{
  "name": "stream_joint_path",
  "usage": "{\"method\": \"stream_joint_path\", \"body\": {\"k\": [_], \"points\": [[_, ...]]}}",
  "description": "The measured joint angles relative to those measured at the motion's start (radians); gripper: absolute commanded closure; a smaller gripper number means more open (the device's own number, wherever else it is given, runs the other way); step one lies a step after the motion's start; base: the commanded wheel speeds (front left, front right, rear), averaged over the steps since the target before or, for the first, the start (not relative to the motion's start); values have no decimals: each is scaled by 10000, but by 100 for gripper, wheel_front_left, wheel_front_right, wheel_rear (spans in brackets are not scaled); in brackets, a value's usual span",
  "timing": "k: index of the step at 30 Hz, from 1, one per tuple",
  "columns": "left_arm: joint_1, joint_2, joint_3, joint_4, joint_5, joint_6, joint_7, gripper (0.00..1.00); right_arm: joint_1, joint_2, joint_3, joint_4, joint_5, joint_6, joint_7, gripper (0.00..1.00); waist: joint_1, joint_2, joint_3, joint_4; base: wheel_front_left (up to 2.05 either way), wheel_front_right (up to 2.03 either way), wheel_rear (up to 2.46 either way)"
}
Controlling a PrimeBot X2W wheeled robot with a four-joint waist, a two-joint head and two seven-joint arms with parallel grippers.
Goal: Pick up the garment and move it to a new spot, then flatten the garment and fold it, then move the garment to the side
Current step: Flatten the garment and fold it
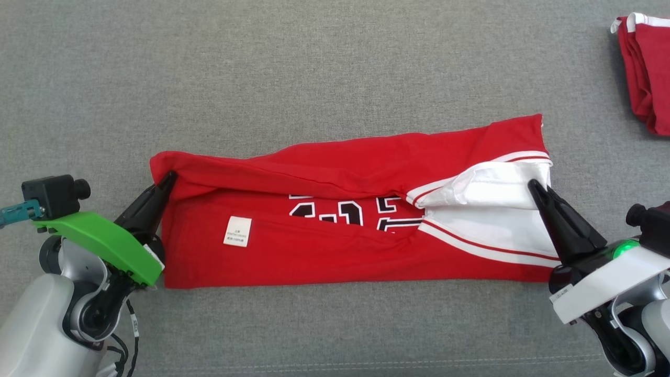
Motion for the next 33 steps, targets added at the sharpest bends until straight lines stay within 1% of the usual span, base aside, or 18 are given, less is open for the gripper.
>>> {"method": "stream_joint_path", "body": {"k": [13, 15, 16, 17, 18, 19, 20, 21, 22, 26, 27, 33], "points": [[258, 58, -263, -61, -2, 2, -161, 100, 423, -199, 244, -29, -155, -113, 280, 100, 0, 0, 8, 0, 0, 0, 0], [296, 63, -307, -61, 0, 2, -163, 100, 469, -244, 270, -29, -169, -113, 322, 93, 0, 0, 2, 11, 0, 0, 0], [337, 63, -313, -63, -2, 0, -173, 100, 518, -253, 282, -29, -176, -115, 322, 83, 0, 0, -4, 14, 0, 0, 0], [406, 67, -316, -58, -2, 0, -178, 87, 585, -270, 293, -21, -194, -117, 360, 67, 0, -1, -11, 18, 0, 0, 0], [489, 79, -330, -42, 0, 0, -234, 73, 613, -286, 309, -17, -196, -121, 364, 64, 1, -1, -20, 20, 0, 0, 0], [562, 98, -347, -35, 2, 0, -261, 55, 643, -313, 320, -8, -222, -121, 384, 61, 0, 0, -28, 22, 0, 0, 0], [630, 128, -372, -35, 23, 0, -261, 24, 647, -332, 316, -6, -245, -123, 408, 51, 0, 0, -37, 24, 0, 0, 0], [665, 148, -391, -33, 31, 0, -265, 0, 648, -345, 313, -2, -247, -123, 408, 18, 0, 0, -46, 27, 0, 0, 0], [686, 161, -401, -35, 33, 0, -324, 0, 648, -366, 309, 6, -267, -123, 422, 0, 0, 0, -57, 30, 0, 0, 0], [845, 326, -614, 46, 293, 0, -472, 0, 678, -418, 203, 130, -288, -136, 433, 0, 1, 0, -177, 45, 0, 0, 0], [928, 349, -635, 130, 393, 0, -518, 0, 732, -433, 167, 150, -288, -203, 433, 0, 0, 0, -216, 51, 0, 0, 0], [1239, 510, -546, 270, 677, 0, -901, 0, 906, -451, 115, 224, -222, -213, 433, 0, 0, 0, -462, 82, 0, 0, 0]]}}
